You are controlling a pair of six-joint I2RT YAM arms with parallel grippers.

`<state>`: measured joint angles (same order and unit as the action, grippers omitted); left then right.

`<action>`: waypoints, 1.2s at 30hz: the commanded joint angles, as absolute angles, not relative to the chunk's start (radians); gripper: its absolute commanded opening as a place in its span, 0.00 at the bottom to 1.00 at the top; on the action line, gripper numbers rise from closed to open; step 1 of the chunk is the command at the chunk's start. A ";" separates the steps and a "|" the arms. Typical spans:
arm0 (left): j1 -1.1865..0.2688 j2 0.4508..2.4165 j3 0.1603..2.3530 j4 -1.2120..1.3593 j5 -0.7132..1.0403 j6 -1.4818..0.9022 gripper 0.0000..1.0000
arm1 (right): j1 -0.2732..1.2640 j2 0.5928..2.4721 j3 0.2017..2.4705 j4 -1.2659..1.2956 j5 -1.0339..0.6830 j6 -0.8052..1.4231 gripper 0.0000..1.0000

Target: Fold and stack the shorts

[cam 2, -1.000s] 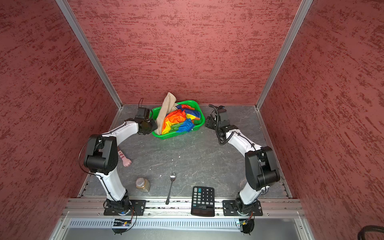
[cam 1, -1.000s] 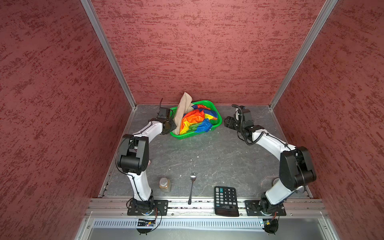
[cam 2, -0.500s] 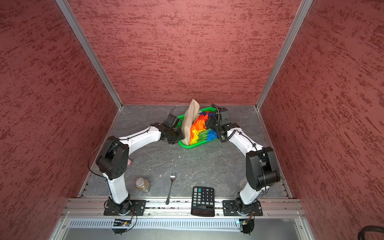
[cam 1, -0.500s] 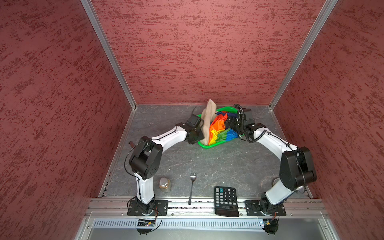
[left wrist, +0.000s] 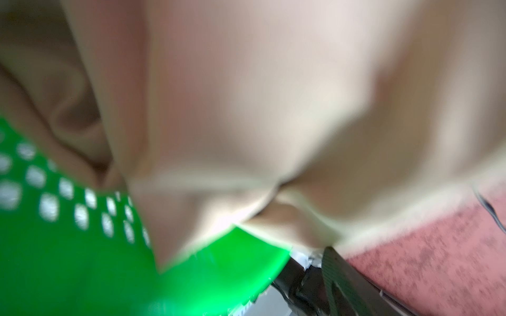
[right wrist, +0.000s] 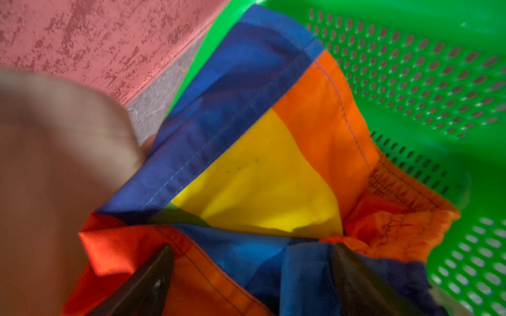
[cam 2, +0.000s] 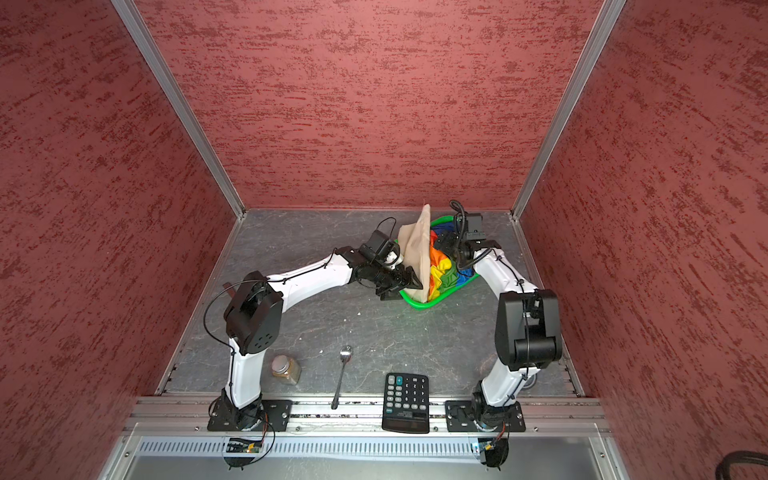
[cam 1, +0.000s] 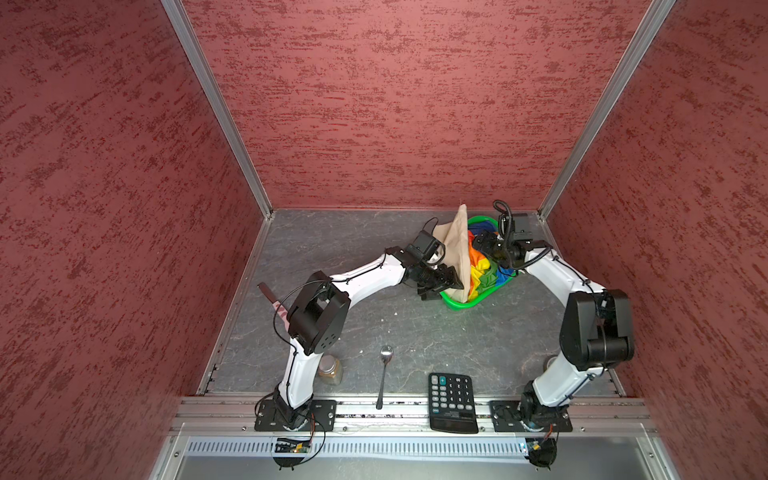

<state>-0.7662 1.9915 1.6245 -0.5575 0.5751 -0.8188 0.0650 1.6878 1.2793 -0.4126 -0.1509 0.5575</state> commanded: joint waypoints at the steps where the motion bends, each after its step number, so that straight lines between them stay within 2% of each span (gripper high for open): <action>1: -0.732 1.842 1.638 -0.565 0.581 -0.679 0.85 | 0.056 1.613 1.322 -0.513 -0.069 0.502 0.94; 6: -0.610 1.779 1.586 -0.534 0.537 -0.670 0.86 | 0.023 1.519 1.297 -0.586 -0.052 0.503 0.96; 8: -0.564 1.795 1.602 -0.556 0.456 -0.646 0.85 | 0.017 1.475 1.266 -0.617 -0.034 0.511 0.97; 11: -0.518 1.874 1.681 -0.590 0.342 -0.593 0.78 | 0.000 1.390 1.189 -0.641 -0.021 0.530 0.98; 14: -0.509 1.981 1.763 -0.575 0.325 -0.565 0.62 | -0.043 1.326 1.093 -0.629 -0.090 0.556 0.92; 18: -0.522 2.114 1.825 -0.534 0.376 -0.589 0.61 | -0.111 1.290 0.978 -0.573 -0.189 0.609 0.89; 21: -0.542 2.162 1.844 -0.553 0.372 -0.603 0.60 | -0.153 1.318 0.948 -0.528 -0.237 0.627 0.89; 24: -0.582 2.153 1.793 -0.521 0.385 -0.632 0.54 | -0.200 1.388 0.954 -0.474 -0.312 0.629 0.90; 29: -0.697 2.128 1.714 -0.489 0.398 -0.686 0.47 | -0.251 1.561 1.087 -0.430 -0.383 0.621 0.90; 34: -0.817 2.189 1.801 -0.495 0.464 -0.745 0.48 | -0.278 1.679 1.260 -0.437 -0.358 0.616 0.92; 36: -0.863 2.234 1.876 -0.510 0.497 -0.763 0.54 | -0.281 1.723 1.336 -0.469 -0.308 0.600 0.93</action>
